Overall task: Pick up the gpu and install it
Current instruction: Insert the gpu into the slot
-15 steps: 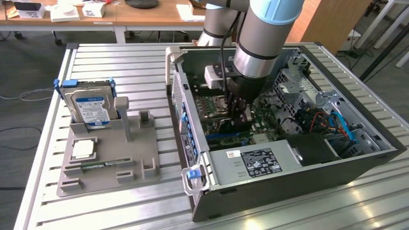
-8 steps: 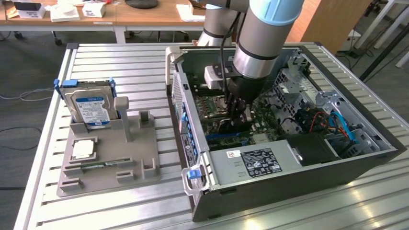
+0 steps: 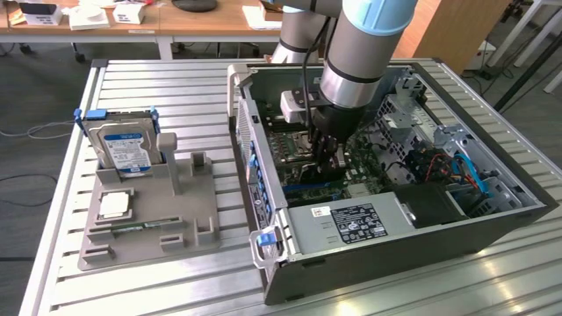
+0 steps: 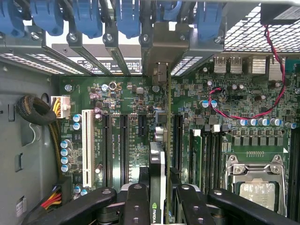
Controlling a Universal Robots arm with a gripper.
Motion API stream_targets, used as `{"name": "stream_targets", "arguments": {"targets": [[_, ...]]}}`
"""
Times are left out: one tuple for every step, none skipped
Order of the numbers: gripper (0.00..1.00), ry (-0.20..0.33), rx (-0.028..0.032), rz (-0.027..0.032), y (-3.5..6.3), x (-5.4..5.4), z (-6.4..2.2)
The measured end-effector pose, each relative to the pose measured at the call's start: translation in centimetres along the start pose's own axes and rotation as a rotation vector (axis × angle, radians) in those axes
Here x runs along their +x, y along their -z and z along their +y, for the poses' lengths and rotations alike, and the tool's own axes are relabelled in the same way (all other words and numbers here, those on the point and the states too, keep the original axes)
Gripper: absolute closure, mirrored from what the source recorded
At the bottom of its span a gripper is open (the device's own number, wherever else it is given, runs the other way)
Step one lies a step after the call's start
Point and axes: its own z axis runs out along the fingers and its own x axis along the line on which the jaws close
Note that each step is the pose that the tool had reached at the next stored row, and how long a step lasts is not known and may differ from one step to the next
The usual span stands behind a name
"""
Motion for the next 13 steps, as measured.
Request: {"name": "stream_targets", "arguments": {"targets": [[0.73, 0.000, 0.0001, 0.0000, -0.01, 0.00, 0.00], [0.73, 0.000, 0.0001, 0.0000, -0.03, 0.00, 0.00], [0.73, 0.000, 0.0001, -0.0001, -0.04, 0.00, 0.00], [0.73, 0.000, 0.0000, 0.0000, -0.04, 0.00, 0.00], [0.73, 0.000, 0.0002, -0.0001, -0.06, 0.00, 0.00], [0.73, 0.000, 0.0002, -0.0002, -0.10, 0.00, 0.00], [0.73, 0.000, 0.0001, -0.0003, -0.14, 0.00, 0.00], [0.73, 0.000, 0.0000, 0.0000, -0.16, 0.00, 0.00], [0.73, 0.000, 0.0000, 0.0000, -0.17, 0.00, 0.00], [0.73, 0.000, 0.0000, 0.0001, -0.17, 0.00, 0.00], [0.73, 0.000, 0.0000, 0.0001, -0.17, 0.00, 0.00], [0.73, 0.000, 0.0000, 0.0000, -0.20, 0.01, 0.00], [0.73, 0.000, 0.0001, -0.0001, -0.23, 0.01, 0.00]]}}
